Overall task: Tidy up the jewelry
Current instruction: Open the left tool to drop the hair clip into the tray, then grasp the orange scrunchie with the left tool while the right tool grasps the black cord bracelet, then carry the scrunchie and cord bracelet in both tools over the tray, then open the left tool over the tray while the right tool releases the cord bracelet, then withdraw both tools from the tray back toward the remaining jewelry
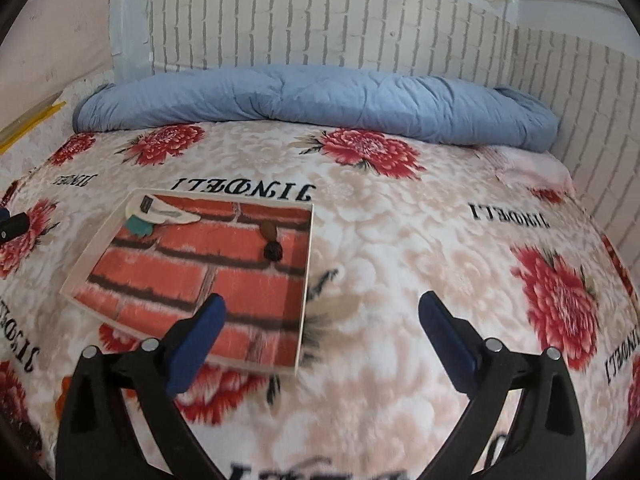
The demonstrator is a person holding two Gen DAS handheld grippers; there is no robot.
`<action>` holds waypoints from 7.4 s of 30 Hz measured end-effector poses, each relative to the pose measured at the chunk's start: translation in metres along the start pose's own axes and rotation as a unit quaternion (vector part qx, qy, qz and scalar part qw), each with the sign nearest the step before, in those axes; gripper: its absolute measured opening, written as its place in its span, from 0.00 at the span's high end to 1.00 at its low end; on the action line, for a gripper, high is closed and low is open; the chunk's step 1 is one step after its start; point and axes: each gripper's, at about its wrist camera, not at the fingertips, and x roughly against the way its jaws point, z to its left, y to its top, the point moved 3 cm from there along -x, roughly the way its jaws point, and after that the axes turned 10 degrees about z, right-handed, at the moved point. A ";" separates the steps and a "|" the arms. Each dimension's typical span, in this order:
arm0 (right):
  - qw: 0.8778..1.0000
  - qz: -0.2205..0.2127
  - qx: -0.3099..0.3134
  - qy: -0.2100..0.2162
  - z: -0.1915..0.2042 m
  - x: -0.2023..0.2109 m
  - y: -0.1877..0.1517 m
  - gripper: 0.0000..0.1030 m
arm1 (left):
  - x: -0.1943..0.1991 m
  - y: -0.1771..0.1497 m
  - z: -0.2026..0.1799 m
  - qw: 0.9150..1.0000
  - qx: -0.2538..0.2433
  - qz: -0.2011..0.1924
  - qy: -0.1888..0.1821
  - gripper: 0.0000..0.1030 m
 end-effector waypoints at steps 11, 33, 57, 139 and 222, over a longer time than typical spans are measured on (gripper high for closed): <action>1.000 -0.013 -0.018 0.004 -0.014 0.033 -0.076 0.07 | 0.033 -0.068 -0.013 1.000 -0.001 0.014 -0.015 0.05; 0.999 0.004 -0.032 -0.026 -0.039 0.024 -0.165 0.07 | 0.000 -0.160 -0.053 0.998 -0.014 0.065 -0.018 0.05; 0.996 0.068 -0.054 0.000 -0.051 -0.018 -0.172 0.46 | -0.040 -0.158 -0.065 0.993 -0.024 0.103 -0.043 0.25; 0.999 0.015 -0.027 0.033 0.061 -0.113 0.074 0.86 | -0.127 0.054 -0.076 0.997 -0.058 0.038 -0.025 0.83; 0.996 -0.054 -0.030 -0.060 0.038 0.090 -0.169 0.14 | 0.087 -0.170 0.037 0.999 0.012 -0.027 -0.013 0.05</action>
